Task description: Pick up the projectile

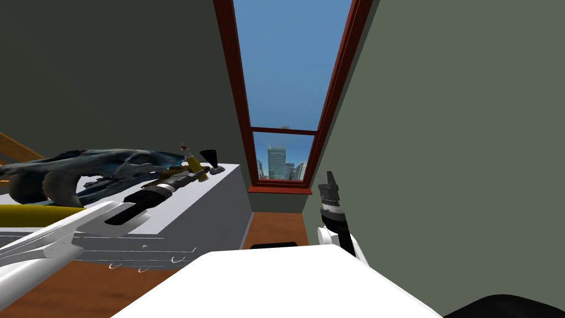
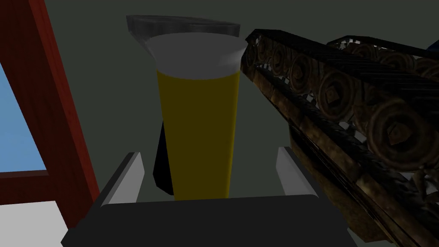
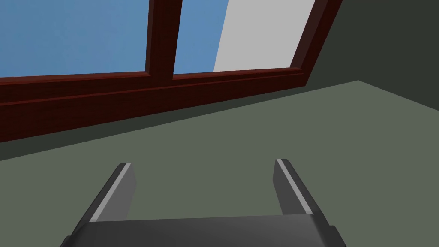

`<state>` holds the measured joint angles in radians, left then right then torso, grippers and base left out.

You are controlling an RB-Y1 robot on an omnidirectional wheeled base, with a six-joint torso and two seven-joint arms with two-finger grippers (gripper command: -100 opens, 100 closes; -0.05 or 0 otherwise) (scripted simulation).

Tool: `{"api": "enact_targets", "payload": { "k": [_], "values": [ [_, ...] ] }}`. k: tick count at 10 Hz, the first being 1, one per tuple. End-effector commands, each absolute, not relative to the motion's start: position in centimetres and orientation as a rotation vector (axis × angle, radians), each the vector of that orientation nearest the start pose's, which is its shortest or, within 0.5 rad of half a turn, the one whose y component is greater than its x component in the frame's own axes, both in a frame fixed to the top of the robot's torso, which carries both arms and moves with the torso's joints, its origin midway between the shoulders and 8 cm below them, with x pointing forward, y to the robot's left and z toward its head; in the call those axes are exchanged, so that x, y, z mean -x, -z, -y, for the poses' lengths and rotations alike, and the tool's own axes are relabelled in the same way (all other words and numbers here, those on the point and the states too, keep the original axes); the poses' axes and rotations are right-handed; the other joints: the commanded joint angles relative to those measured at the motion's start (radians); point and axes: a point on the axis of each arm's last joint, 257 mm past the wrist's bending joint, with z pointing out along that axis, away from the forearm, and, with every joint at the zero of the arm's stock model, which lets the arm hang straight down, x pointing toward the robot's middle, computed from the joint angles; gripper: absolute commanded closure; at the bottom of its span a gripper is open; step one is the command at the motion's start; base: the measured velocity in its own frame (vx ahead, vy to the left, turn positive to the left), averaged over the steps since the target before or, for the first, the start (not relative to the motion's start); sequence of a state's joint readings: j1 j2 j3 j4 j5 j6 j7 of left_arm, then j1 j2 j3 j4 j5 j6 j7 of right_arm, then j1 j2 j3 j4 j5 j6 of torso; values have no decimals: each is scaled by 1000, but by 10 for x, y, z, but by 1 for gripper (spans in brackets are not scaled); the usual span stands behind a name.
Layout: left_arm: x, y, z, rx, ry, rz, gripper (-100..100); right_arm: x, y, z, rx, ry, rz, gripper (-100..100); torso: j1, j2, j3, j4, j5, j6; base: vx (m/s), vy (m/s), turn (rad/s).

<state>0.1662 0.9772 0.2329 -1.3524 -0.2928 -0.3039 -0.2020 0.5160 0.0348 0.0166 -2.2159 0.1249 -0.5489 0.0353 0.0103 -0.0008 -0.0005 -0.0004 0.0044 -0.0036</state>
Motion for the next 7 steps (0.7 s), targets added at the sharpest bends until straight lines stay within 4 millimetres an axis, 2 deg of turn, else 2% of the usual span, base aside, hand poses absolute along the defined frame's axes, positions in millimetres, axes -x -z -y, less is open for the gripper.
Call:
{"api": "enact_targets", "payload": {
  "k": [1,3,5,7],
  "values": [
    [-489,111,-586,96,3,-1584,-100,-350,1,264,-613,-1200,-691,0,0,0,0,0,0,0,-133,6,-141],
    [-501,119,-587,108,7,-1597,-100,-350,1,264,-613,-1201,-691,0,-1,10,6,2,0,0,-132,-24,-61],
    [-513,105,-600,135,-8,-1566,-100,-350,1,264,-613,-1201,-691,0,-1,3,2,1,0,0,-6,-12,12],
    [-525,114,-596,94,-23,-1608,-100,-350,1,264,-613,-1201,-691,0,-3,6,3,1,0,1,-140,-42,-131]
  ]
}}
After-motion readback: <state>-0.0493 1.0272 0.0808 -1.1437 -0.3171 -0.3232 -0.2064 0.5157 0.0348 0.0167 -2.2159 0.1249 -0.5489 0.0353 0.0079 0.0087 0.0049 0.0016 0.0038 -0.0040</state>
